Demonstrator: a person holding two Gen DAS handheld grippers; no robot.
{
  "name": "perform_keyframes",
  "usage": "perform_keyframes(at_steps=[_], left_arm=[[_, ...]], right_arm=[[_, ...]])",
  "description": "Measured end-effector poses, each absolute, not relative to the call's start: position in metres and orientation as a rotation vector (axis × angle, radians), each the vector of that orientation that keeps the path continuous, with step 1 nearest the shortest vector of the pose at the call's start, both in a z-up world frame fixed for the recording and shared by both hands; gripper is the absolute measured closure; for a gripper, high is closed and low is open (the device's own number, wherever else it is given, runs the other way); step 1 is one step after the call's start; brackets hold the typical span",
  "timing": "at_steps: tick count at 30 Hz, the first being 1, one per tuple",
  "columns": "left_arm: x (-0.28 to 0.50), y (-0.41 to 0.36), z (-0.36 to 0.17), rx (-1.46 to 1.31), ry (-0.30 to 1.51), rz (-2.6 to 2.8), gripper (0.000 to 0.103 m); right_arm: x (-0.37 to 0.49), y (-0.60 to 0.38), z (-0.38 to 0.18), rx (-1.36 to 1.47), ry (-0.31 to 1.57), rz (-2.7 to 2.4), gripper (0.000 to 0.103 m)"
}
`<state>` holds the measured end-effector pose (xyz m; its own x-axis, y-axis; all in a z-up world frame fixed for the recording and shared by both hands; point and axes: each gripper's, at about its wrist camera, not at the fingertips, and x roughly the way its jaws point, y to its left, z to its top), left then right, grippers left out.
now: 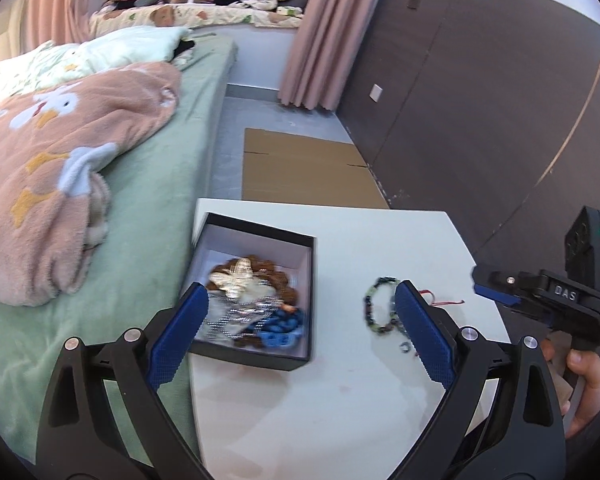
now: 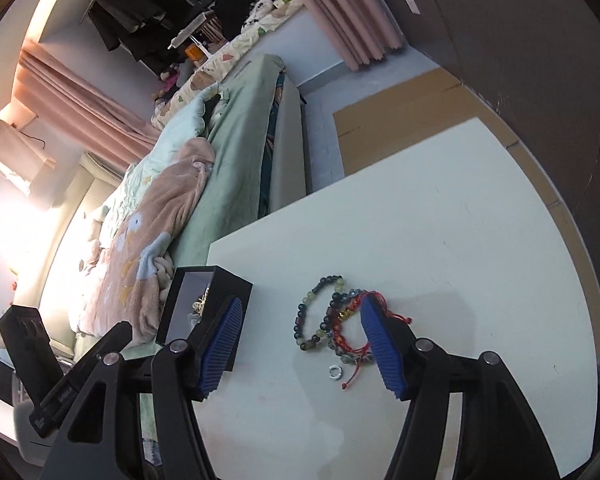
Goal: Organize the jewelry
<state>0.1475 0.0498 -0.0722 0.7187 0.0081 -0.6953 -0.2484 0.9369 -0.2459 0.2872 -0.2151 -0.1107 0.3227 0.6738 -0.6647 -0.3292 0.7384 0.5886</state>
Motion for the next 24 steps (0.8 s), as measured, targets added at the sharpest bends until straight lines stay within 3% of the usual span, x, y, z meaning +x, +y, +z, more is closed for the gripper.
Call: perform_keyframes(at_steps=[5, 12, 18, 24], left_arm=[[0.165, 0.025, -0.080, -0.330, 0.779, 0.124, 0.009], [0.187, 0.001, -0.095, -0.341, 0.815, 0.085, 0.025], [0.194, -0.007, -0.100, -0.349, 0.823, 0.079, 0.032], [0.197, -0.011, -0.103, -0.348, 0.827, 0.076, 0.033]], right_arm=[[0.298, -0.221, -0.130, 0.391, 1.101, 0.634, 0.054], [0.311, -0.224, -0.158, 0.385, 1.190, 0.564, 0.055], [0.316, -0.234, -0.171, 0.455, 1.235, 0.522, 0.055], [0.317, -0.245, -0.173, 0.514, 1.240, 0.492, 0.061]])
